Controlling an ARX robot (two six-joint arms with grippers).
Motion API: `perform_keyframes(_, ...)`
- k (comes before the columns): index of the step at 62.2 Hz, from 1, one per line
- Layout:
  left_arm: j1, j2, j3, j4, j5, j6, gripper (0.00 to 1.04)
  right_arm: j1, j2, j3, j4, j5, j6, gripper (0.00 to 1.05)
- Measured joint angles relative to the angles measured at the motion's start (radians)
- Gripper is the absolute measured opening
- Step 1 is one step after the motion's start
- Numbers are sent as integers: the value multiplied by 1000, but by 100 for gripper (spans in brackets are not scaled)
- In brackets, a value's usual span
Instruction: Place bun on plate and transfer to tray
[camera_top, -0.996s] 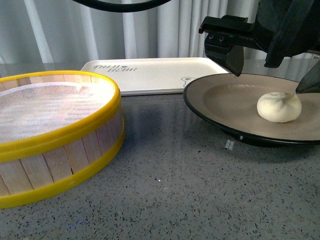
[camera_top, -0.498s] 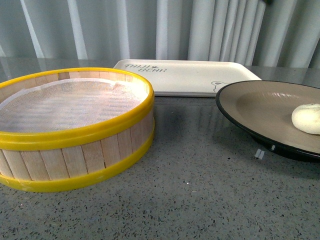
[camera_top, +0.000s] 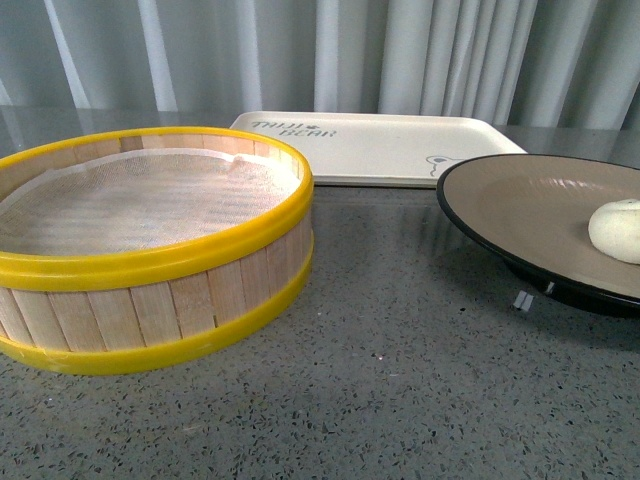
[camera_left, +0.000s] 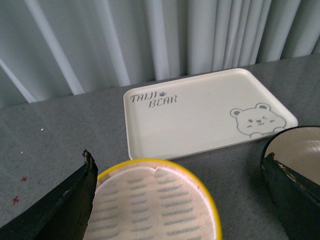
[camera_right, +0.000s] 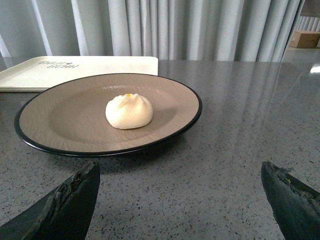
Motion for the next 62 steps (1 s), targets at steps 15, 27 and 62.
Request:
perform_keyframes(15,278,-382,-554,397,150,0,52,0,0,0,0,0,0,96)
perform_keyframes(27,412,-530,-824,472,290,0,9,0,0,0,0,1,0,96)
perform_keyframes(62,653,-798,-1098,493,512,-2,4,0,0,0,0,0,0,96)
